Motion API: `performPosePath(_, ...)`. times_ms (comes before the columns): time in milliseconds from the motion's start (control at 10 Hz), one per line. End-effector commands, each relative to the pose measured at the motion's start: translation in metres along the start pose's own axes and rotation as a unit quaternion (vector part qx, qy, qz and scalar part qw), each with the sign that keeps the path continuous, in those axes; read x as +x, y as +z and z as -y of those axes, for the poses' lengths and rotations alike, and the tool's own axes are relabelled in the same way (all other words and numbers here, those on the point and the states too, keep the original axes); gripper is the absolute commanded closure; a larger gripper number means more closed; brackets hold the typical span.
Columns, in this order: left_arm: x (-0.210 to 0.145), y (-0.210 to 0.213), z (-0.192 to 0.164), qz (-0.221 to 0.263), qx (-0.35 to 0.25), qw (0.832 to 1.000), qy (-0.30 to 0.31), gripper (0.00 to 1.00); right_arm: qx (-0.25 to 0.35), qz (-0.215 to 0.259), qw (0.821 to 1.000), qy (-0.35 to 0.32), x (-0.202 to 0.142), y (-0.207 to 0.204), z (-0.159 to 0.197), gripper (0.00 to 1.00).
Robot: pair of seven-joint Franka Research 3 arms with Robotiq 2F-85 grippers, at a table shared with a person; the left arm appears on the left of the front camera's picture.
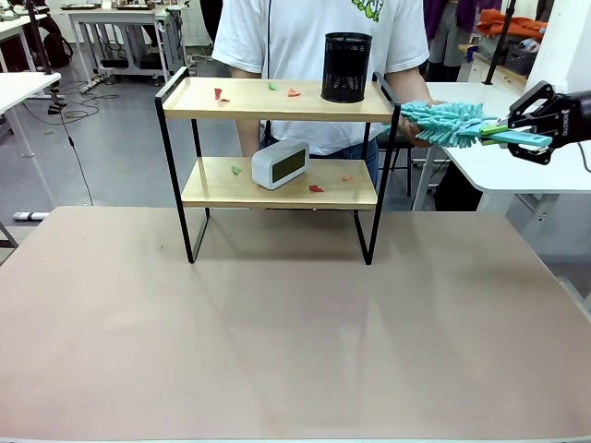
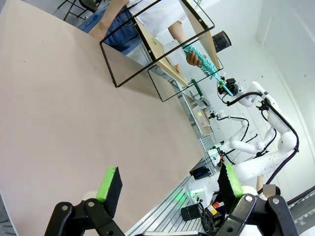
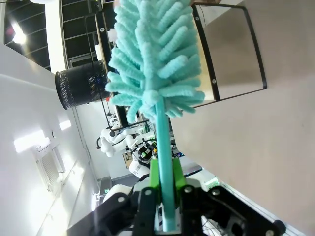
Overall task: Clean the shelf.
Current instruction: Pick up the Duster from the human.
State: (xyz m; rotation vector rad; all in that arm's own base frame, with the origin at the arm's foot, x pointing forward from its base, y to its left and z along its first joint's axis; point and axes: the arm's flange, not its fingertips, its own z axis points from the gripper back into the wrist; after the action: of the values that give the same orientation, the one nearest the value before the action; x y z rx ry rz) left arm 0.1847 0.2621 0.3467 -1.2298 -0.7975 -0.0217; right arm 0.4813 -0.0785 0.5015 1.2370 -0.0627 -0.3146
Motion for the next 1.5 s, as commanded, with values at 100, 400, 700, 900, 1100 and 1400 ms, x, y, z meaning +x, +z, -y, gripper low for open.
performPosePath(100,0.000,0.000,0.000,0.010,-0.008,1.000,-0.014,0.00,0.012,0.007,1.000,-0.010,0.004,-0.005,-0.001,1.00)
performPosePath(400,0.000,0.000,0.000,0.010,-0.008,1.000,-0.014,0.00,-0.024,-0.001,0.999,0.024,-0.003,-0.001,-0.002,1.00)
performPosePath(700,0.000,0.000,0.000,0.010,-0.008,1.000,-0.014,0.00,-0.105,-0.039,0.987,0.115,-0.074,0.048,-0.023,1.00)
performPosePath(900,0.000,0.000,0.000,0.010,-0.008,1.000,-0.014,0.00,-0.151,-0.070,0.973,0.161,-0.157,0.083,-0.033,1.00)
performPosePath(1100,0.000,0.000,0.000,0.010,-0.008,1.000,-0.014,0.00,-0.169,-0.104,0.955,0.222,-0.232,0.109,-0.028,1.00)
performPosePath(1400,0.000,0.000,0.000,0.010,-0.008,1.000,-0.014,0.00,-0.180,-0.143,0.922,0.312,-0.275,0.110,-0.009,1.00)
